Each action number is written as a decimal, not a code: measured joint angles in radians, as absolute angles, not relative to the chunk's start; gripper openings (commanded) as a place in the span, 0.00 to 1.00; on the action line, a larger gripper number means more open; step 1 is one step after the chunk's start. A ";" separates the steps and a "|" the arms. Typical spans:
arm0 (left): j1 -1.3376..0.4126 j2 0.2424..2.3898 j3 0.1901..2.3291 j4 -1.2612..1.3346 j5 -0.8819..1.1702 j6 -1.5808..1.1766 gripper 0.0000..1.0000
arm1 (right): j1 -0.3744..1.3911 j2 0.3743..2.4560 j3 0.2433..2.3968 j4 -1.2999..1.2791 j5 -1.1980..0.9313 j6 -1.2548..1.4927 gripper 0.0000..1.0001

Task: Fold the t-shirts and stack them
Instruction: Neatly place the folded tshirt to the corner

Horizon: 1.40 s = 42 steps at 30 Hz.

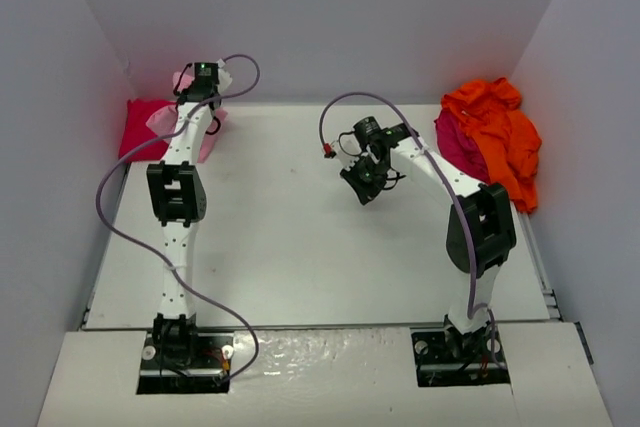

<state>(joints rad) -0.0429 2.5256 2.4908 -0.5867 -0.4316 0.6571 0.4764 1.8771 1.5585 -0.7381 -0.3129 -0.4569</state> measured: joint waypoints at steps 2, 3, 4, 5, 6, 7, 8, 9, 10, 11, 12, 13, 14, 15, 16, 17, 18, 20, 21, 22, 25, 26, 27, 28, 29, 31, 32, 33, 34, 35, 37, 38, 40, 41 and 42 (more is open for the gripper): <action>-0.031 2.627 2.642 -0.564 -0.454 0.693 0.00 | 0.473 1.881 1.558 -0.736 -0.316 -0.458 0.00; -0.025 2.666 2.698 -0.553 -0.466 0.713 0.00 | 0.471 1.883 1.558 -0.736 -0.318 -0.458 0.00; -0.018 2.684 2.715 -0.540 -0.472 0.733 0.00 | 0.468 1.884 1.557 -0.734 -0.320 -0.458 0.00; -0.010 2.698 2.723 -0.527 -0.478 0.752 0.00 | 0.465 1.885 1.556 -0.732 -0.321 -0.458 0.00; -0.001 2.706 2.724 -0.518 -0.479 0.764 0.00 | 0.463 1.888 1.555 -0.729 -0.323 -0.458 0.00; 0.009 2.714 2.725 -0.512 -0.479 0.771 0.00 | 0.461 1.891 1.554 -0.726 -0.325 -0.458 0.00; 0.020 2.721 2.729 -0.511 -0.477 0.771 0.00 | 0.458 1.895 1.552 -0.723 -0.327 -0.459 0.00; 0.034 2.726 2.730 -0.510 -0.474 0.769 0.00 | 0.457 1.901 1.551 -0.721 -0.329 -0.459 0.00; 0.047 2.730 2.730 -0.511 -0.470 0.765 0.00 | 0.457 1.908 1.551 -0.720 -0.330 -0.459 0.00; 0.062 2.732 2.730 -0.511 -0.466 0.760 0.00 | 0.456 1.914 1.551 -0.718 -0.331 -0.459 0.00; 0.076 2.734 2.730 -0.512 -0.462 0.754 0.00 | 0.454 1.922 1.551 -0.717 -0.331 -0.459 0.00; 0.090 2.734 2.729 -0.512 -0.459 0.748 0.00 | 0.453 1.930 1.551 -0.716 -0.331 -0.459 0.00; 0.105 2.734 2.728 -0.514 -0.454 0.741 0.00 | 0.452 1.937 1.552 -0.715 -0.331 -0.459 0.00; 0.120 2.734 2.728 -0.519 -0.446 0.725 0.00 | 0.452 1.944 1.554 -0.716 -0.331 -0.459 0.00; 0.131 2.734 2.728 -0.523 -0.439 0.712 0.00 | 0.452 1.952 1.559 -0.716 -0.331 -0.458 0.00; 0.143 2.734 2.728 -0.528 -0.433 0.701 0.00 | 0.452 1.960 1.565 -0.716 -0.331 -0.458 0.00; 0.152 2.734 2.728 -0.532 -0.427 0.694 0.00 | 0.452 1.967 1.572 -0.715 -0.331 -0.457 0.00; 0.168 2.734 2.728 -0.538 -0.415 0.682 0.00 | 0.452 1.981 1.582 -0.714 -0.331 -0.456 0.00; 0.174 2.734 2.728 -0.541 -0.409 0.677 0.00 | 0.452 1.985 1.584 -0.715 -0.331 -0.455 0.00; 0.179 2.734 2.728 -0.543 -0.403 0.672 0.00 | 0.452 1.989 1.587 -0.715 -0.331 -0.454 0.00; 0.191 2.734 2.728 -0.546 -0.381 0.651 0.00 | 0.452 2.000 1.596 -0.719 -0.331 -0.452 0.00; 0.193 2.734 2.728 -0.548 -0.369 0.643 0.00 | 0.452 2.002 1.599 -0.719 -0.331 -0.451 0.00; 0.195 2.734 2.728 -0.548 -0.361 0.637 0.00 | 0.452 2.005 1.604 -0.719 -0.331 -0.450 0.00; 0.196 2.734 2.728 -0.549 -0.353 0.631 0.00 | 0.452 2.006 1.607 -0.719 -0.331 -0.450 0.00; 0.198 2.734 2.728 -0.551 -0.346 0.625 0.00 | 0.452 2.007 1.610 -0.719 -0.331 -0.449 0.00; 0.200 2.734 2.728 -0.551 -0.332 0.615 0.00 | 0.452 2.007 1.614 -0.719 -0.330 -0.448 0.00; 0.200 2.734 2.728 -0.551 -0.328 0.613 0.00 | 0.452 2.007 1.615 -0.719 -0.330 -0.447 0.00; 0.200 2.734 2.729 -0.551 -0.325 0.613 0.00 | 0.452 2.007 1.616 -0.719 -0.330 -0.447 0.00; 0.200 2.736 2.735 -0.555 -0.322 0.613 0.00 | 0.452 2.007 1.616 -0.719 -0.330 -0.446 0.00; 0.200 2.738 2.742 -0.560 -0.319 0.613 0.00 | 0.452 2.007 1.616 -0.719 -0.331 -0.446 0.00; 0.201 2.741 2.753 -0.563 -0.314 0.604 0.00 | 0.452 2.007 1.616 -0.719 -0.330 -0.446 0.00; 0.203 2.741 2.755 -0.563 -0.309 0.594 0.00 | 0.452 2.007 1.616 -0.719 -0.330 -0.446 0.00; 0.211 2.741 2.755 -0.563 -0.291 0.573 0.00 | 0.452 2.007 1.616 -0.719 -0.330 -0.446 0.00; 0.215 2.741 2.755 -0.564 -0.286 0.568 0.00 | 0.452 2.007 1.616 -0.720 -0.329 -0.446 0.00; 0.220 2.741 2.755 -0.565 -0.282 0.565 0.00 | 0.452 2.007 1.616 -0.720 -0.330 -0.446 0.00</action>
